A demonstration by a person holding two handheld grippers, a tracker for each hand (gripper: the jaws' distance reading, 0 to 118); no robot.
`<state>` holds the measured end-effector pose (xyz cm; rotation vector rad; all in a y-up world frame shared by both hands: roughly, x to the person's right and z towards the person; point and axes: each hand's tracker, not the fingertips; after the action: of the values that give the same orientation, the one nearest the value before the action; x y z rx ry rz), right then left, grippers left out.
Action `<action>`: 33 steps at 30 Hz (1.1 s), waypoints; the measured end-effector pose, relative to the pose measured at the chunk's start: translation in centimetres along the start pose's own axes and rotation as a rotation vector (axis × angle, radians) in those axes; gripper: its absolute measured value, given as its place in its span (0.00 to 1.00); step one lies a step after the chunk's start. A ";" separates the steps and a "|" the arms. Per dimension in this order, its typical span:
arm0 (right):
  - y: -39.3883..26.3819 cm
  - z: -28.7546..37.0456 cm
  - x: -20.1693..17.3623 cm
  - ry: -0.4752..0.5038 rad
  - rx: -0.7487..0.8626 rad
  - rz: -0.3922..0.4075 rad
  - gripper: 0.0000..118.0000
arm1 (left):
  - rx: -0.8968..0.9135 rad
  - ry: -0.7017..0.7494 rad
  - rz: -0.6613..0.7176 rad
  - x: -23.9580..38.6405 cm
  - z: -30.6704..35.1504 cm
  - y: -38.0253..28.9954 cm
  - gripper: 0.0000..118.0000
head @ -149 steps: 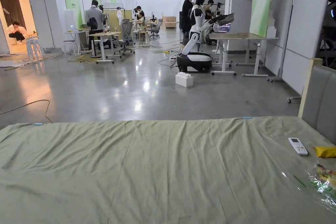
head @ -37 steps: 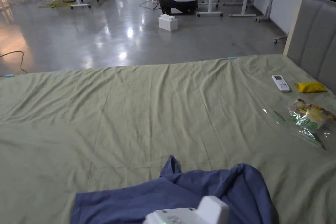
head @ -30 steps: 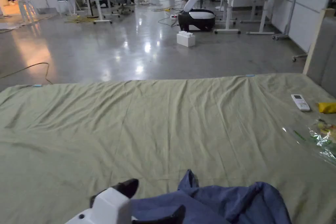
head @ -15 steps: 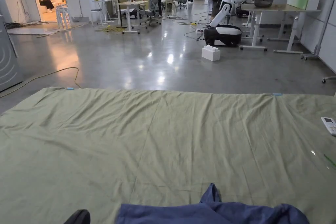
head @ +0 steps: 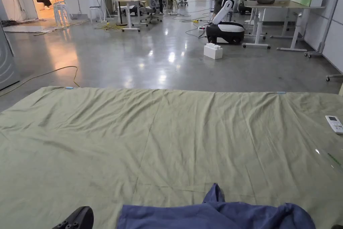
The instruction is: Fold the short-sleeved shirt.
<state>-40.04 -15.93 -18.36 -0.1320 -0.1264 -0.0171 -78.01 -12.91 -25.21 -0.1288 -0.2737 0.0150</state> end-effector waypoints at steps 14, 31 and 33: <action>-3.3 -0.5 1.3 0.006 -0.158 -0.055 0.01 | -0.554 -0.124 0.155 -5.4 -21.3 -4.9 0.56; -6.7 -3.6 4.3 -0.075 -0.330 -0.072 0.01 | -0.933 0.030 0.172 -6.8 -37.4 -18.9 0.40; -7.0 -3.7 4.5 -0.073 -0.341 -0.072 0.01 | -0.938 0.039 0.105 -6.0 -37.1 -18.8 0.22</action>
<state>-35.32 -23.39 -20.57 -0.4692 -0.2002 -0.1062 -73.82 -36.40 -59.84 -1.0748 -0.2163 -0.0125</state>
